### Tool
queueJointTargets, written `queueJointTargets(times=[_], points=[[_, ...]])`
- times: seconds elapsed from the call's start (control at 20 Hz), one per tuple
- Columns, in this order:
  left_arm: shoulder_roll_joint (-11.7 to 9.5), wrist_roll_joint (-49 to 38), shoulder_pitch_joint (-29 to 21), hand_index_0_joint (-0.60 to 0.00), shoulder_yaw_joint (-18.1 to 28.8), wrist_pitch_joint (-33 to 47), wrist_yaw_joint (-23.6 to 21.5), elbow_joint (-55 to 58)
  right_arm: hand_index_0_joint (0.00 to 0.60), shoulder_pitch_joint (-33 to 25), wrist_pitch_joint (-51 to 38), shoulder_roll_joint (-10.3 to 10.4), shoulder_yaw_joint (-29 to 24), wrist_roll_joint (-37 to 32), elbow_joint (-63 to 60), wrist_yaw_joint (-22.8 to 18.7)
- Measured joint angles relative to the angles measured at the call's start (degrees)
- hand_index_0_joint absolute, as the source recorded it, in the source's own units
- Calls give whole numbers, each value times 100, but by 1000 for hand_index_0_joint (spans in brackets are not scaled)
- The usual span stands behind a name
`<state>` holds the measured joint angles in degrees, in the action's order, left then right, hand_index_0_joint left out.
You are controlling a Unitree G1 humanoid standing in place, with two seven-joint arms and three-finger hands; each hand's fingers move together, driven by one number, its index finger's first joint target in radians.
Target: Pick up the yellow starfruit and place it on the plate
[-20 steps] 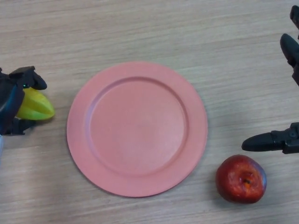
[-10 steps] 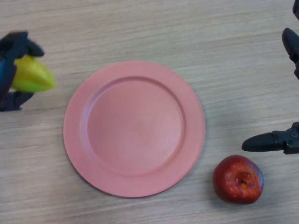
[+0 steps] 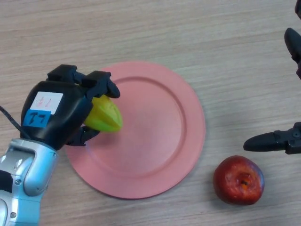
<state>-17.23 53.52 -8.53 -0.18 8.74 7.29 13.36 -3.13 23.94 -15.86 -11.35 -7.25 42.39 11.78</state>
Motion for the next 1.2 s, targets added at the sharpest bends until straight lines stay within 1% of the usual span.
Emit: queueJointTargets(times=[0.15, 0.2, 0.25, 0.3, 0.35, 0.4, 0.45, 0.5, 0.55, 0.6, 0.65, 0.7, 0.75, 0.8, 0.9, 1.0, 1.05, 1.1, 1.15, 1.2], points=[[21, 41, -3, -600, -21, 2, 0, -150, 0, 30, 0, 2, 5, -1, -3, -16], [69, 129, -2, -600, -67, 0, 25, -166, 0, 29, 0, 2, 5, 0, -4, -16], [132, 143, -1, -600, -107, 0, 92, -162, 0, 28, 0, 2, 5, -1, -2, -16], [137, 136, -1, -600, -205, 15, 259, -161, 0, 26, 0, 2, 5, -1, -1, -16], [121, 149, -15, -600, -218, 128, 323, -197, 0, 28, 0, 2, 4, 8, -1, -16], [-3, 212, -89, -600, -217, 451, 388, -334, 0, 33, 0, 2, 4, 6, 3, -15], [-35, 204, -105, -600, -192, 527, 612, -340, 0, 42, 0, 2, 1, 5, 17, -15], [15, 92, -103, -600, -171, 462, 1060, -283, 0, 73, 0, 6, 2, 4, 76, -15], [36, -120, -100, -550, -179, 382, 1323, -233, 0, 71, 0, 7, 4, 2, 94, -14], [78, -293, -106, -400, -185, 300, 1424, -161, 0, 66, 1, 7, 4, 2, 94, -14], [88, -291, -116, -300, -185, 298, 1424, -129, 0, 63, 1, 7, 4, 2, 94, -14], [88, -292, -138, -150, -184, 297, 1423, -124, 0, 50, 1, 6, 4, 2, 95, -14], [88, -292, -143, -49, -184, 298, 1421, -124, 0, 46, 1, 6, 4, 3, 98, -14], [96, -319, -141, 0, -182, 293, 1380, -124, 0, 48, 1, 6, 4, 6, 106, -12], [113, -333, -120, 0, -175, 143, 1171, -88, 0, 46, 4, 8, 8, 4, 119, -12], [92, -365, -43, 0, -139, 25, 1123, 29, 0, 0, 119, 8, 49, 8, 122, -14], [92, -642, -26, 0, -102, -33, 1122, 94, 0, -44, 183, 8, 112, 25, 121, -30], [106, -1200, -28, 0, -24, -192, 1099, 237, 0, -130, 198, 7, 254, 24, 117, -45], [169, -1653, -35, 0, 49, -331, 984, 365, 0, -173, 198, 7, 304, 23, 115, -43], [240, -2361, -51, 0, 91, -703, 630, 639, 0, -195, 197, 7, 334, 25, 112, -43]])
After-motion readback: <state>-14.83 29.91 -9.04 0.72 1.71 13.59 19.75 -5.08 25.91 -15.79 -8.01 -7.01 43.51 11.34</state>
